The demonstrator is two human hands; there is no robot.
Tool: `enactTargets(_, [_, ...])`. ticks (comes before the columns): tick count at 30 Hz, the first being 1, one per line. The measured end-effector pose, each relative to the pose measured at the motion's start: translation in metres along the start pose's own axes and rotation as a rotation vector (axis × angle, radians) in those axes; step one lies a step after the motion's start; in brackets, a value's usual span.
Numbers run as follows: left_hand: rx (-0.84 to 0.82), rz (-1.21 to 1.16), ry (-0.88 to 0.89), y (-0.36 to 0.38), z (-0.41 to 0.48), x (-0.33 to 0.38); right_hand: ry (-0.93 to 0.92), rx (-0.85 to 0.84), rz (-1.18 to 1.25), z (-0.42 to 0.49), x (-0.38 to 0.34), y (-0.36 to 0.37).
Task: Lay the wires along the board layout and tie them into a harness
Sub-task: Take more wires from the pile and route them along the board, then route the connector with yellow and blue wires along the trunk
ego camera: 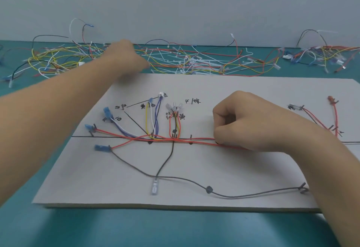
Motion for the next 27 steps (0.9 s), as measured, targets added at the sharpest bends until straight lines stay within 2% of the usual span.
enactTargets(2, [0.012, 0.104, -0.006, 0.009, 0.01, 0.001, -0.001, 0.0, 0.009, 0.0, 0.001, -0.001])
enactTargets(4, [0.065, 0.107, 0.016, 0.007, 0.014, 0.002, -0.007, 0.004, 0.011, -0.001, 0.001, -0.001])
enactTargets(7, [0.115, 0.051, 0.024, -0.012, 0.013, 0.002, -0.032, 0.007, -0.026, -0.002, 0.002, 0.001])
enactTargets(9, [0.141, -0.068, 0.021, -0.032, 0.007, 0.003, -0.032, 0.009, -0.045, -0.002, 0.002, 0.001])
enactTargets(13, [0.004, -0.403, 0.079, -0.068, -0.023, 0.012, -0.046, 0.033, 0.002, -0.004, -0.001, -0.005])
enactTargets(17, [-0.092, -0.589, 0.154, -0.077, -0.056, 0.025, -0.1, 0.207, 0.22, 0.003, -0.014, -0.021])
enactTargets(19, [-0.183, -0.654, 0.22, -0.071, -0.076, 0.033, -0.12, 0.319, 0.3, 0.016, -0.024, -0.027])
enactTargets(23, [-0.314, -0.763, 0.346, -0.059, -0.108, 0.059, -0.161, 0.421, 0.244, 0.057, -0.044, -0.034])
enactTargets(27, [-0.32, -0.82, 0.392, -0.057, -0.115, 0.073, -0.16, 0.479, 0.51, 0.084, -0.045, -0.043])
Point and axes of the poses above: each hand's wrist, its own z-axis towards the middle knuckle, its own y-axis out of the palm, x = y × z, the point moved 2 cm from there along z, towards the middle knuckle, and after that the axes turned 10 degrees about -y, right-handed, at the moved point
